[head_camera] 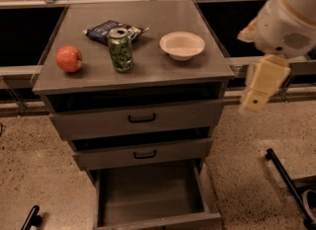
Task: Place green can into bottom drawer
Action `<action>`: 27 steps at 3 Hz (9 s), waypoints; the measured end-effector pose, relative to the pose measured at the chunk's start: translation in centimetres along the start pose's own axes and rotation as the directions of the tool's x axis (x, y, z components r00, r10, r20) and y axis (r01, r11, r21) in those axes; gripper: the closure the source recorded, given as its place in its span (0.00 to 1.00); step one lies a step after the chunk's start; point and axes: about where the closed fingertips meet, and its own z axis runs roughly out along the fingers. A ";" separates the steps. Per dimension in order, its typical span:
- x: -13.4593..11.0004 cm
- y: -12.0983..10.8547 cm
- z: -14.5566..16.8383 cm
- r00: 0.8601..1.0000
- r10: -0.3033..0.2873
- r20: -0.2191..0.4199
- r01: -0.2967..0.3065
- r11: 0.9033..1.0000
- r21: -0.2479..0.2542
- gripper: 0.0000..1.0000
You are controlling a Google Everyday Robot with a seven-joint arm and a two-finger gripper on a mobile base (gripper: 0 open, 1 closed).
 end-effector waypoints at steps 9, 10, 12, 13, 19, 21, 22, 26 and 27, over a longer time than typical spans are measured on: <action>-28.9 -14.4 14.1 0.719 0.128 0.683 -0.185 0.983 0.010 0.00; -29.2 -15.0 16.0 0.692 0.153 0.705 -0.205 0.979 -0.011 0.05; -29.5 -15.3 17.8 0.585 0.161 0.795 -0.186 0.981 -0.062 0.55; -29.0 -13.8 16.7 0.487 0.128 0.864 -0.116 0.990 -0.082 0.78; -26.1 1.5 18.4 0.556 -0.236 0.797 0.397 0.918 -0.005 1.00; -23.8 5.5 17.3 0.580 -0.241 0.778 0.518 0.846 -0.124 1.00; -19.5 10.0 17.4 0.662 -0.148 0.735 0.459 0.855 -0.242 1.00; -10.9 12.1 31.2 0.599 0.061 0.798 0.292 0.912 -0.289 1.00; -8.2 13.0 37.6 0.553 0.129 0.823 0.235 0.924 -0.302 1.00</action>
Offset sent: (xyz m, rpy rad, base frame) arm 0.1060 0.2393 0.0017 0.2831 -0.0760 0.3710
